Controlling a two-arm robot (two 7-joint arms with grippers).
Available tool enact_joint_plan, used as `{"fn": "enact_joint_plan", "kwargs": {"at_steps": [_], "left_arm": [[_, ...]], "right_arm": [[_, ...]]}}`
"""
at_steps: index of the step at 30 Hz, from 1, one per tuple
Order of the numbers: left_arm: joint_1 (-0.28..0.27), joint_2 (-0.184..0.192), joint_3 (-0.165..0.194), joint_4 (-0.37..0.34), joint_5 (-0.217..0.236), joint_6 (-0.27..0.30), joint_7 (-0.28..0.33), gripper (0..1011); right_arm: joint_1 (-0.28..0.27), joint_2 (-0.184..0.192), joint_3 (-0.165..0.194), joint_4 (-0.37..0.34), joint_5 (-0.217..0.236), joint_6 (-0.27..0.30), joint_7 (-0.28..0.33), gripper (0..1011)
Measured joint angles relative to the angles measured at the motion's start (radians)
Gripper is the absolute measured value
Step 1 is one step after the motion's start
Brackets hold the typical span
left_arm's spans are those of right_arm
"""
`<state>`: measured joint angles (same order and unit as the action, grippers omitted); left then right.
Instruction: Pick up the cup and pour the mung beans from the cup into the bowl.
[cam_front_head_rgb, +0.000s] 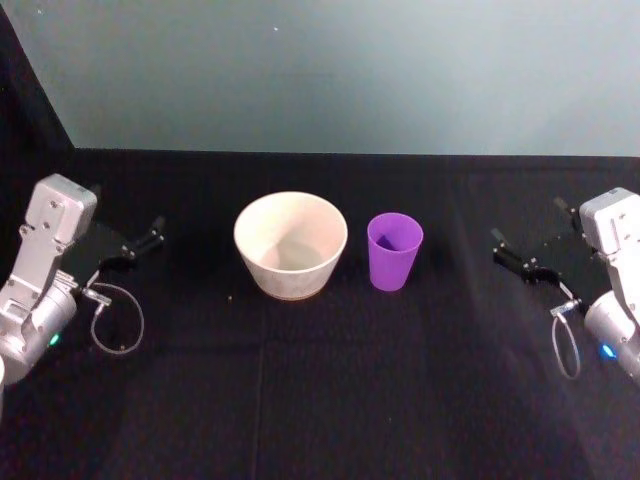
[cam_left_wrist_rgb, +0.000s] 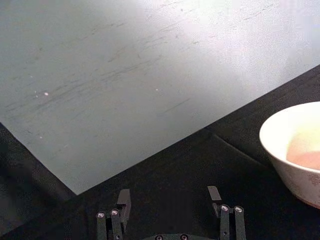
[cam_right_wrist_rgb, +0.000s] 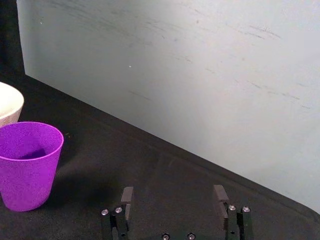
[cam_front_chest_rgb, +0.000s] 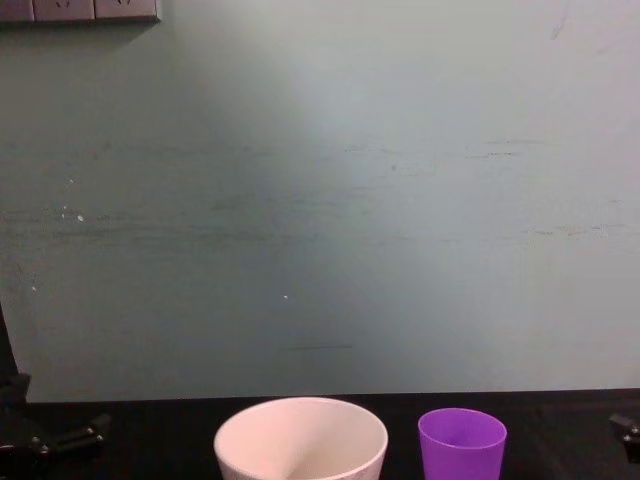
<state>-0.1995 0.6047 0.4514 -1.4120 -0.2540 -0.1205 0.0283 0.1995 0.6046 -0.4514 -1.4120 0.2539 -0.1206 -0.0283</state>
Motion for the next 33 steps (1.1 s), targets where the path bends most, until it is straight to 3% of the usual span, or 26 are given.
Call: {"fn": "enact_joint_plan", "kwargs": {"at_steps": [24, 27, 33], "left_arm": [[0.000, 0.000, 0.000, 0.000, 0.000, 0.000, 0.000, 1000], [0.000, 0.000, 0.000, 0.000, 0.000, 0.000, 0.000, 1000], [0.000, 0.000, 0.000, 0.000, 0.000, 0.000, 0.000, 1000]], "right_arm": [[0.000, 0.000, 0.000, 0.000, 0.000, 0.000, 0.000, 1004], [-0.028, -0.008, 0.013, -0.001, 0.040, -0.026, 0.041, 1004], [-0.064, -0.013, 0.010, -0.022, 0.053, -0.041, 0.094, 1004]]}}
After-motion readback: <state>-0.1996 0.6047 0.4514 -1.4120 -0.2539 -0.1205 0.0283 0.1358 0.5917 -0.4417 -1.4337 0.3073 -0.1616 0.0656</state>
